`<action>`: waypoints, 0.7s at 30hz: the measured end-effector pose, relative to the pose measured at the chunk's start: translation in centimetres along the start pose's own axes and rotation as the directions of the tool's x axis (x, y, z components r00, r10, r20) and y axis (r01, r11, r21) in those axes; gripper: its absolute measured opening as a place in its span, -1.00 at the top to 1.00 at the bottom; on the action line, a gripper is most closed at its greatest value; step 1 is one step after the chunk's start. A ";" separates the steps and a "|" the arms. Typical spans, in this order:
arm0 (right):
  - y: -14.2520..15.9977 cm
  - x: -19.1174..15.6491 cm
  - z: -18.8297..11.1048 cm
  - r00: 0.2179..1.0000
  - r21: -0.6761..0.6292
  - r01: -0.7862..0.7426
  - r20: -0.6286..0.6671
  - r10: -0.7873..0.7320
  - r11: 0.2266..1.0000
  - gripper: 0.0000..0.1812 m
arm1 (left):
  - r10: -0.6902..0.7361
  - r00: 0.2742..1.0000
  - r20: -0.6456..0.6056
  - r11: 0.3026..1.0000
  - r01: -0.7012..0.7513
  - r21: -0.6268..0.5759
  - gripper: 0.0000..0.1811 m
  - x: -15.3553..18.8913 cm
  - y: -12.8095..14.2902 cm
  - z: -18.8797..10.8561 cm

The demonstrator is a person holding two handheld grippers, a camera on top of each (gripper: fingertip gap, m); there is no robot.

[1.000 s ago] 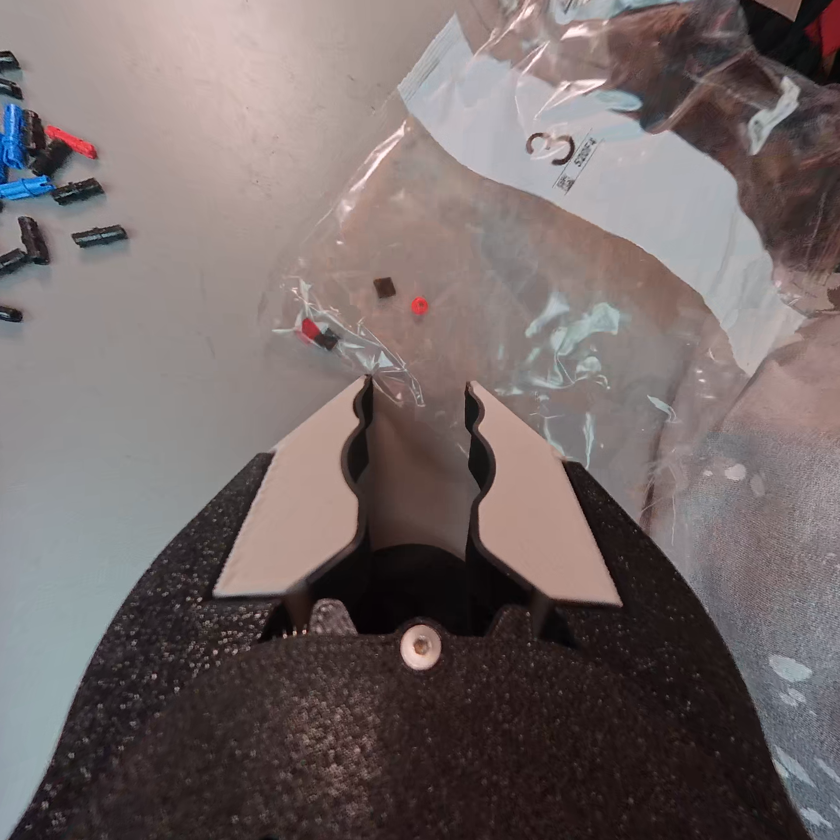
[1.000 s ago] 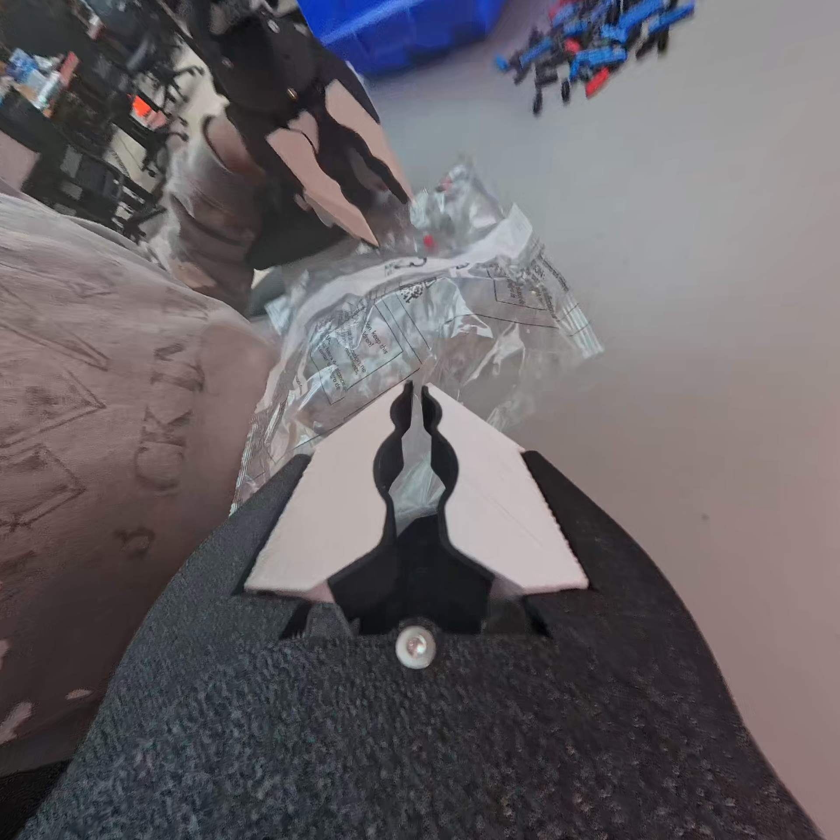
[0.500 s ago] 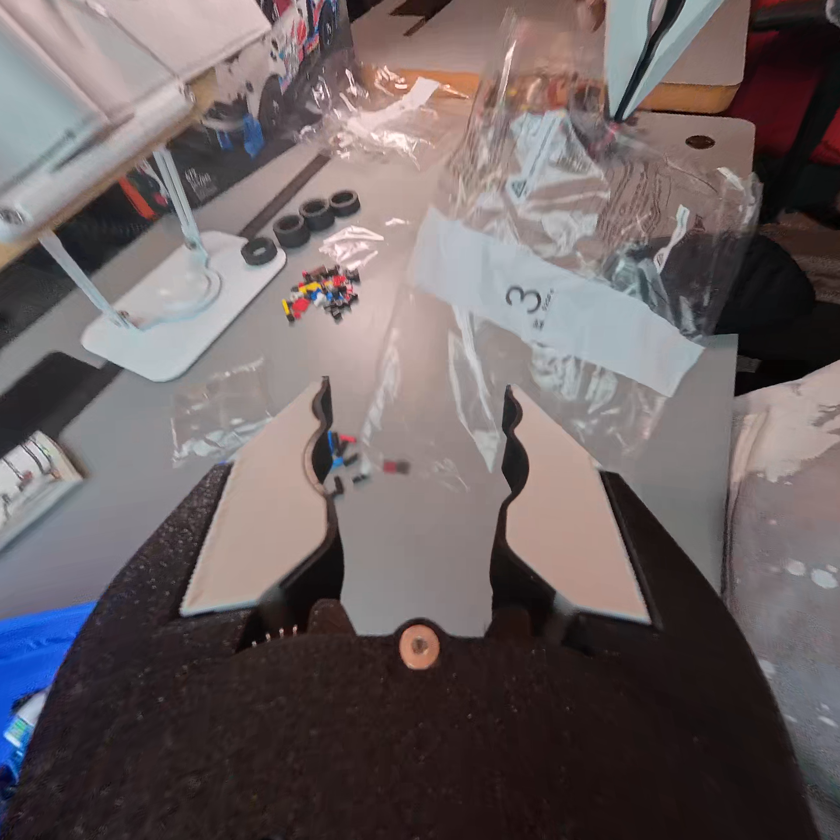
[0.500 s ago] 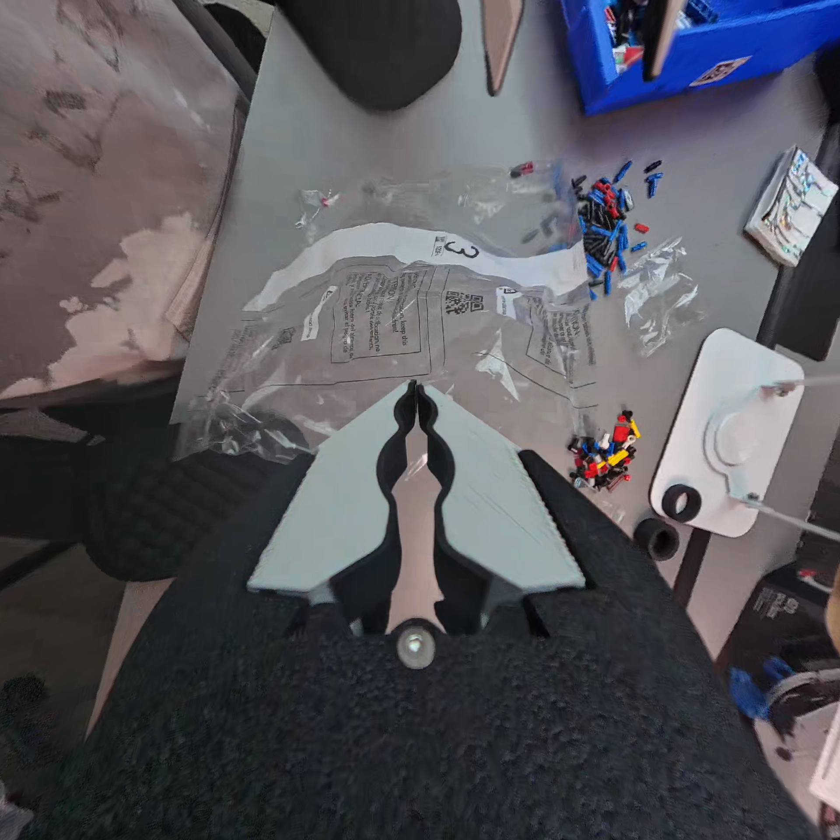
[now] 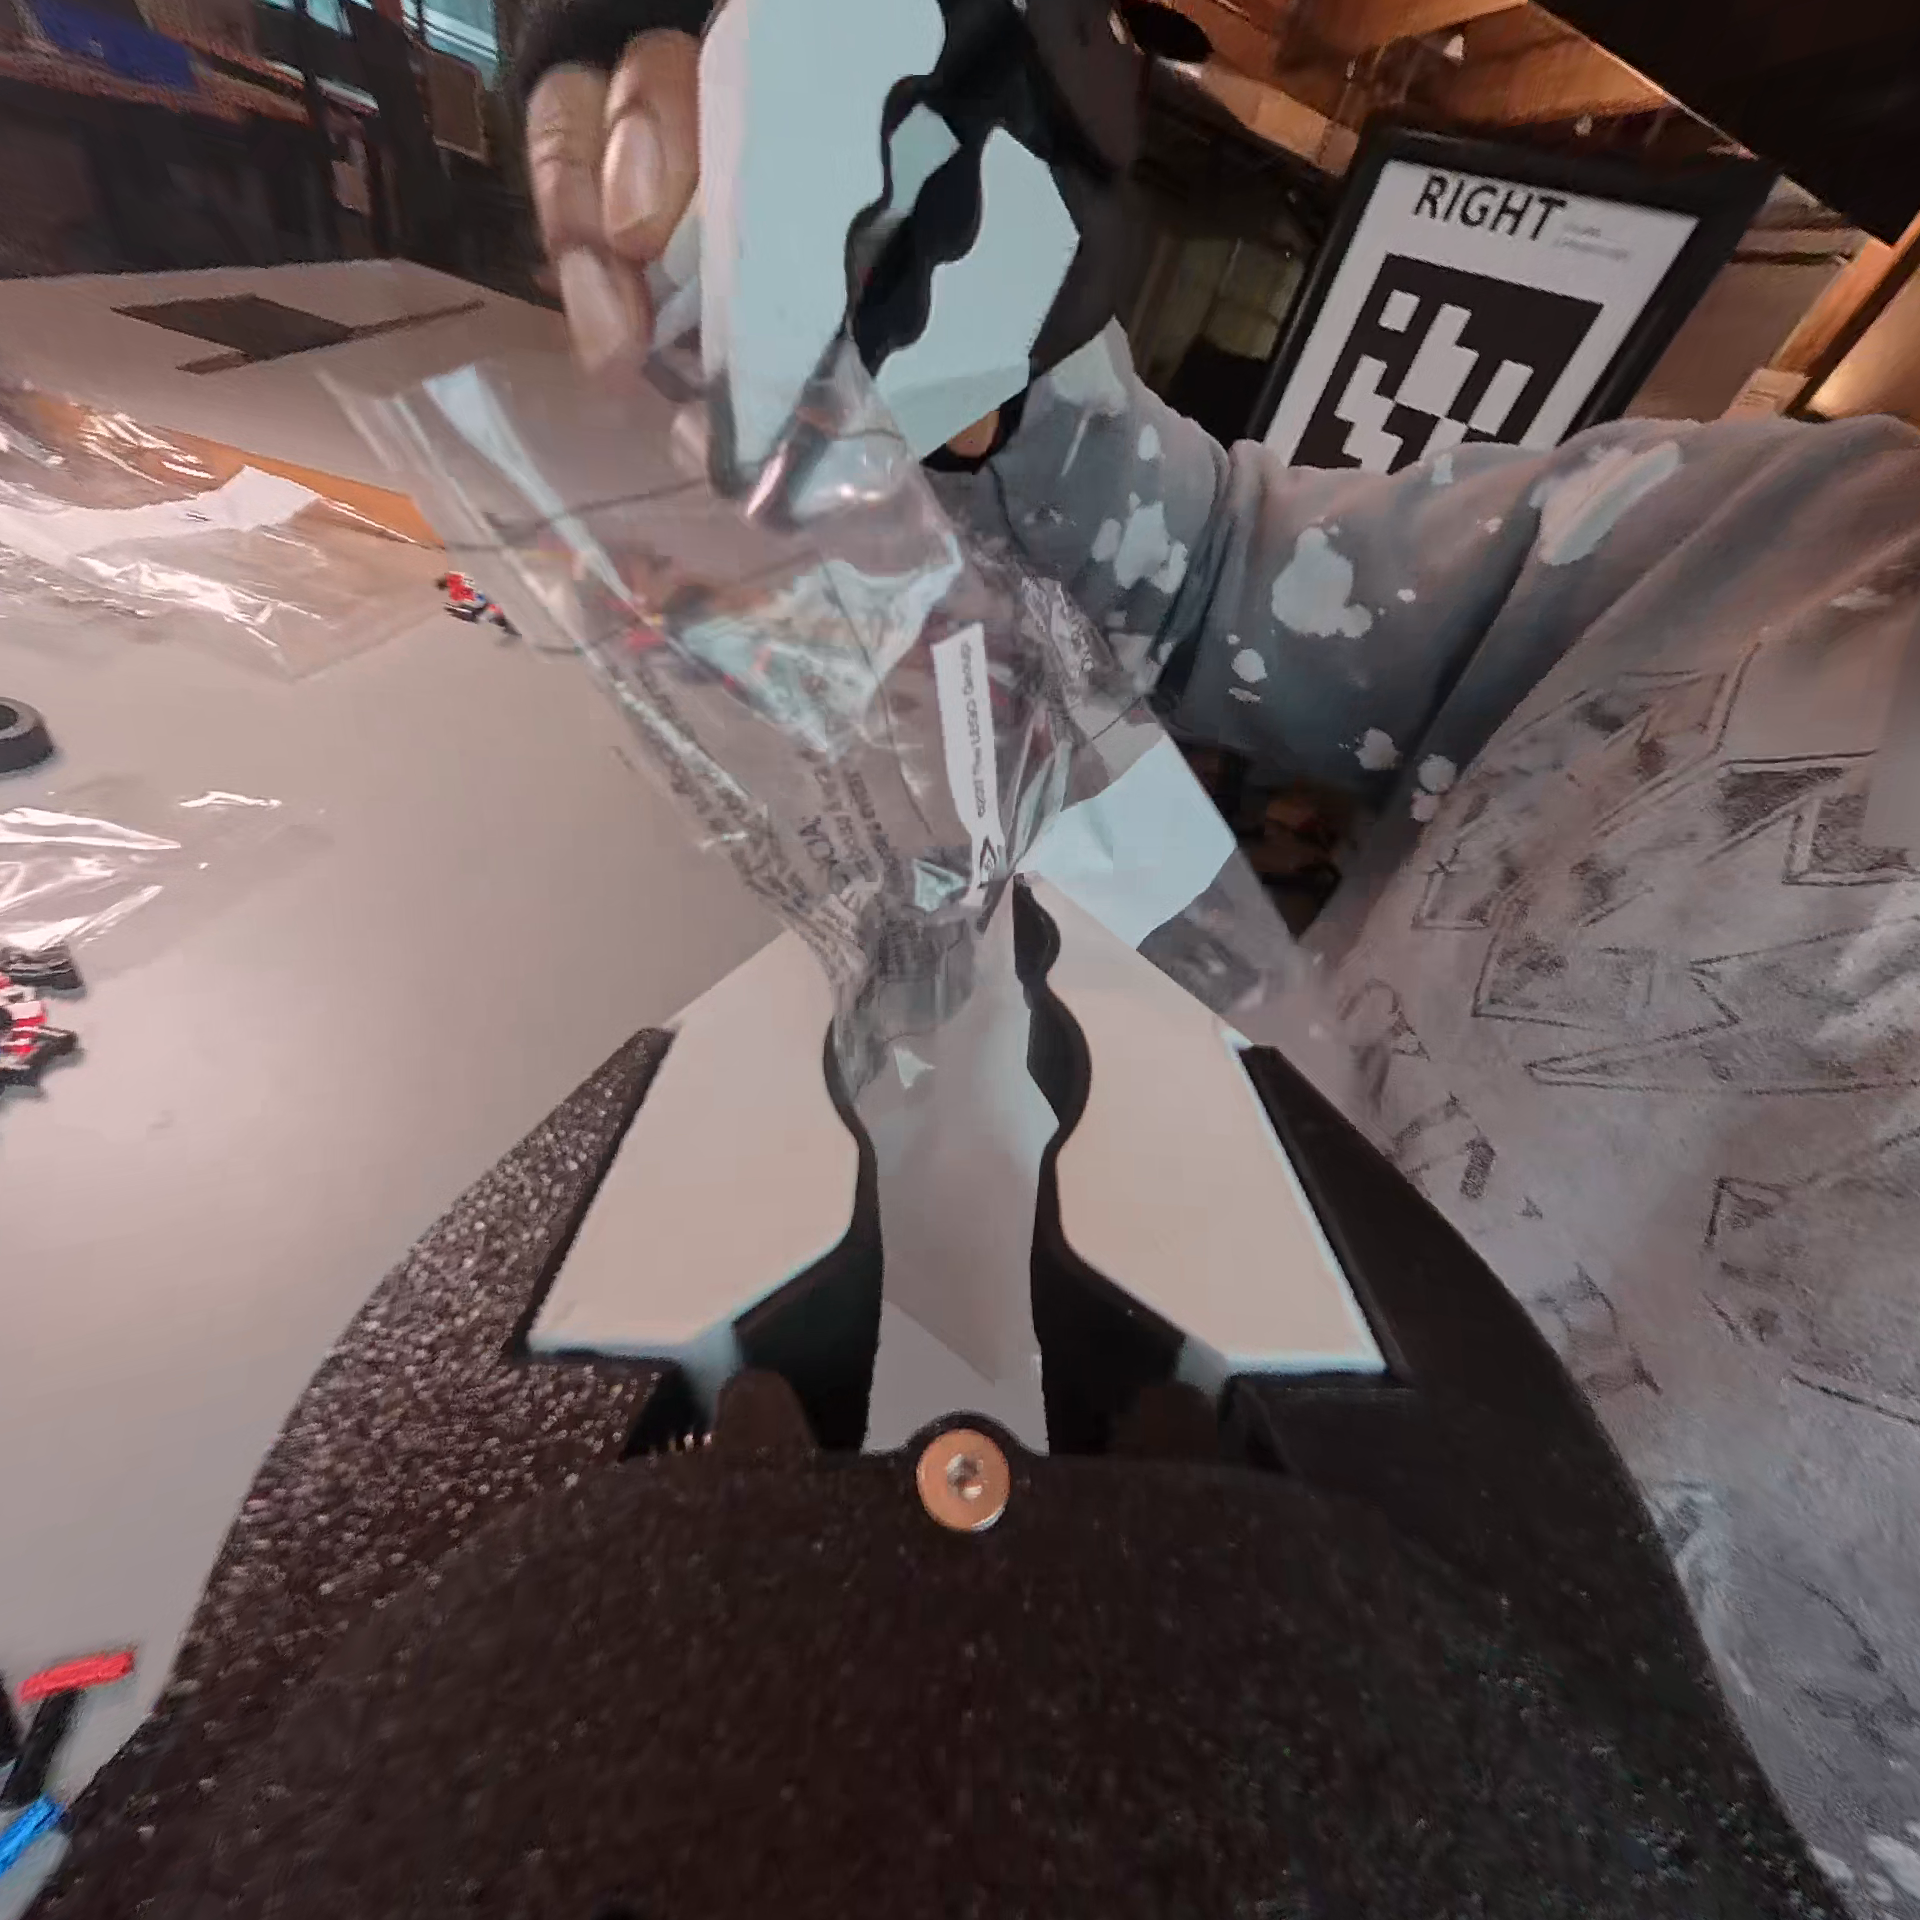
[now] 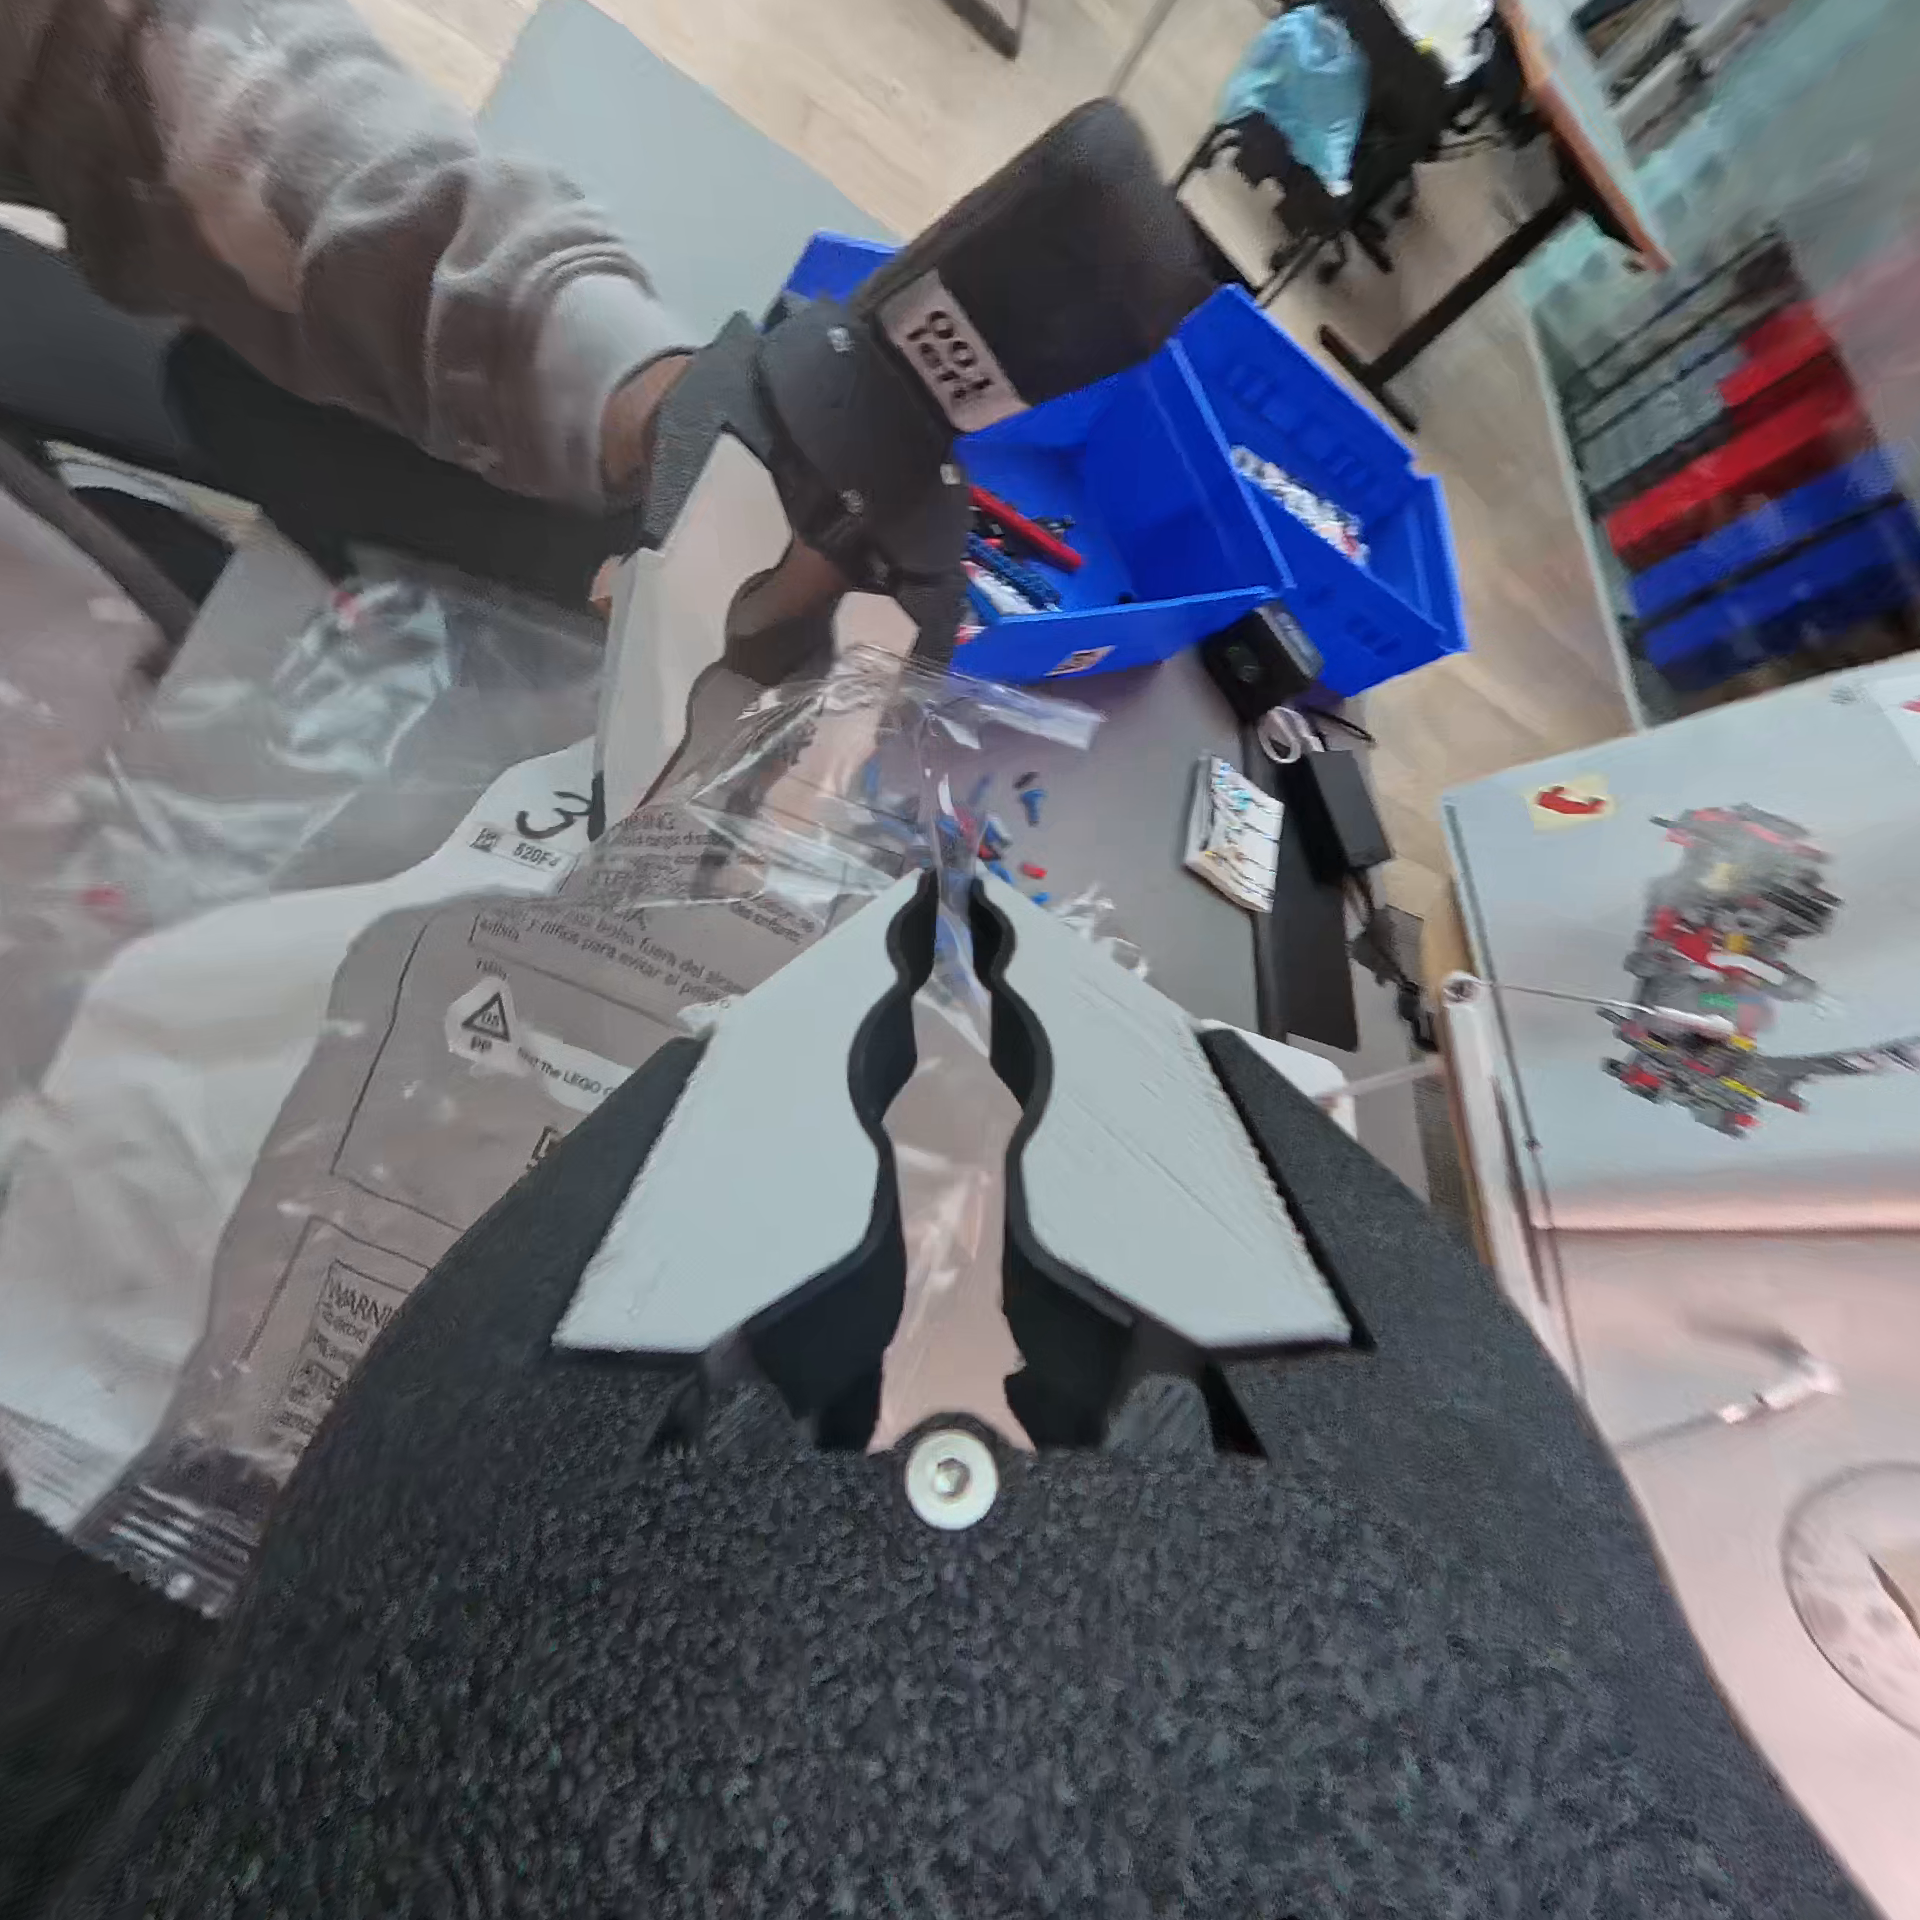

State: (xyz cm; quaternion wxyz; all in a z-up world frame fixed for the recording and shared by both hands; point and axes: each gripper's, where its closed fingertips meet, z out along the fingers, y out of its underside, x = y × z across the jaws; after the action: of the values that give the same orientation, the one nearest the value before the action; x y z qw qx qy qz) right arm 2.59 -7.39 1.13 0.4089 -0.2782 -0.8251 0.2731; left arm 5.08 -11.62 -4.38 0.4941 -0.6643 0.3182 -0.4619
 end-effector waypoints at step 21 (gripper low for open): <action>11.2 -5.1 -1.5 0.804 0.364 -0.580 0.117 0.583 0.729 1.00 | 0.036 0.976 0.216 0.997 -0.050 0.062 0.66 -2.9 2.9 -6.7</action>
State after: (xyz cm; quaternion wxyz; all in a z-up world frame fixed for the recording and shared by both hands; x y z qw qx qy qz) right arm 9.08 -2.73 -8.38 0.3512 -0.4379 -0.6258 0.5416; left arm -2.17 -12.39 -7.49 0.5572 -0.6865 0.2616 -0.3871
